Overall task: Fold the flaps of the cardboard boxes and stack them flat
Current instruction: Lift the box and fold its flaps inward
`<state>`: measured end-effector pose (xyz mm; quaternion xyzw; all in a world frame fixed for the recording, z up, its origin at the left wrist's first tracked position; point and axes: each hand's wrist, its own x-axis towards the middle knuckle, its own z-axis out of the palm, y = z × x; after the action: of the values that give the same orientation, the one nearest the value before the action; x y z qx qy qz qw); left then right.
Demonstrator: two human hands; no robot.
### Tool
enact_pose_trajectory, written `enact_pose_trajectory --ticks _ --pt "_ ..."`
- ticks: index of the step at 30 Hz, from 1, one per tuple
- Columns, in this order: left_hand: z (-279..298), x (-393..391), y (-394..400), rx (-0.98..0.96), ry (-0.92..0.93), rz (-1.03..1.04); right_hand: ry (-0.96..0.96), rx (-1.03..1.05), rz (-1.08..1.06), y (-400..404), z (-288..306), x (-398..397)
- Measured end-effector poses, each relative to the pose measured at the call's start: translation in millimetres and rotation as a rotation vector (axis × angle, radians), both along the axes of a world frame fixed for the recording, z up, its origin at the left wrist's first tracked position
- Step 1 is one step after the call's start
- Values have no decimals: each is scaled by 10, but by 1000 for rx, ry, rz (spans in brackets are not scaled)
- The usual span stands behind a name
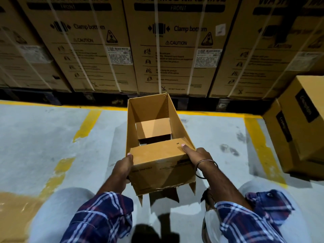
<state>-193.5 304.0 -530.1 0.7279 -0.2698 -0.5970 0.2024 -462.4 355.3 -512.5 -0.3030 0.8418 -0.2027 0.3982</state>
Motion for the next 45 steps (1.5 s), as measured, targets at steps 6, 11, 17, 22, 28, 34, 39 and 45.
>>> enact_pose_trajectory --ticks 6,11,17,22,28,34,39,45 --pt "4 -12 -9 -38 15 -16 -44 -22 -52 13 -50 2" --pt "18 -93 55 35 -17 -57 -82 -98 -147 28 -29 41" --pt "86 7 22 77 9 -146 -88 -173 -109 56 75 -6" --pt "48 -37 98 181 -46 -108 -78 -264 -50 73 153 -19" --pt "-20 -140 169 1 -215 -115 18 -289 37 62 221 -60" --pt "81 -377 273 -186 -497 -331 474 -502 277 -90 377 -51" --pt "-112 -211 342 -214 -533 -388 381 -200 782 -406 140 400" --pt "-121 -245 325 -224 -507 -440 278 108 846 -549 -99 340"
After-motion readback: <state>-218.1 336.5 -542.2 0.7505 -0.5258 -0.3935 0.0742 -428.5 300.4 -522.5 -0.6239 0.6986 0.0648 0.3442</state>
